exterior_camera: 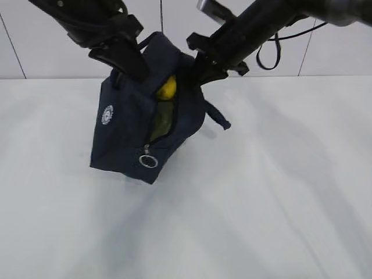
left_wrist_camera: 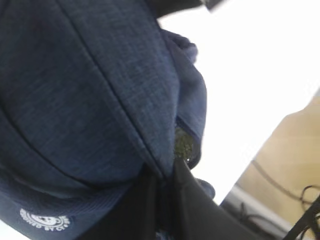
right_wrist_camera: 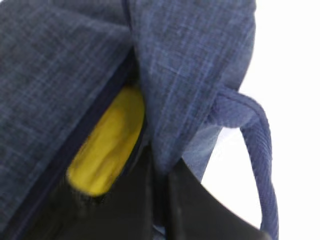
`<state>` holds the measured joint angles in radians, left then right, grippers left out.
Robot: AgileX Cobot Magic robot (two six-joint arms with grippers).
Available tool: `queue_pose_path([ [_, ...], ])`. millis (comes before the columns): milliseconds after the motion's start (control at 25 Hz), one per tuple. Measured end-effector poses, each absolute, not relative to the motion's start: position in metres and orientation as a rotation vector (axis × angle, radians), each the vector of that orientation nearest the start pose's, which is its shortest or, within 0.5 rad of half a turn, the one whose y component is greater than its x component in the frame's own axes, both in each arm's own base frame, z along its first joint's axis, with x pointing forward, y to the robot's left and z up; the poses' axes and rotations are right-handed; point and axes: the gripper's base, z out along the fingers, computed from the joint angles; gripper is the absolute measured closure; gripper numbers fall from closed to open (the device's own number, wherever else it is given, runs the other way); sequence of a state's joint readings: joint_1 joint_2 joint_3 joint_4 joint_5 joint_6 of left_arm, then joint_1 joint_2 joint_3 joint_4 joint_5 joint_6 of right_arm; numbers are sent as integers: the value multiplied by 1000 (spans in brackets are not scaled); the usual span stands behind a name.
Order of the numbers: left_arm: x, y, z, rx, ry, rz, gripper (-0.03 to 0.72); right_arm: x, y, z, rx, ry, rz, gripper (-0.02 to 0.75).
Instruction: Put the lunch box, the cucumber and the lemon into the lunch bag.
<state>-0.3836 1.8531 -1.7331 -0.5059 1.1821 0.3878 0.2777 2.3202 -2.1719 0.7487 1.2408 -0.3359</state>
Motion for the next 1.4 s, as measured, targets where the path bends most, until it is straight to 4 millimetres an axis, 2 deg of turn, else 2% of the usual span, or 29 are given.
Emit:
queue_pose_path([
  [240, 348, -216, 329, 837, 2473, -847, 673, 456, 163, 287, -560, 2605, 832, 720],
  [440, 356, -234, 314, 752, 2464, -1006, 673, 450, 153, 303, -540, 2626, 679, 720],
  [600, 364, -239, 298, 717, 2485, -1019, 673, 450, 151, 302, -519, 2639, 661, 720],
  [720, 369, -241, 286, 709, 2513, -1018, 673, 449, 150, 294, -513, 2670, 663, 720],
  [960, 371, -243, 279, 705, 2527, -1017, 664, 447, 151, 284, -507, 2709, 668, 715],
  [1080, 372, -243, 279, 704, 2529, -1017, 601, 448, 151, 284, -504, 2705, 670, 660],
  [1280, 372, -243, 279, 686, 2535, -1020, 383, 448, 152, 285, -495, 2692, 692, 453],
  [1400, 373, -239, 279, 671, 2555, -1028, 337, 448, 152, 285, -494, 2692, 695, 389],
])
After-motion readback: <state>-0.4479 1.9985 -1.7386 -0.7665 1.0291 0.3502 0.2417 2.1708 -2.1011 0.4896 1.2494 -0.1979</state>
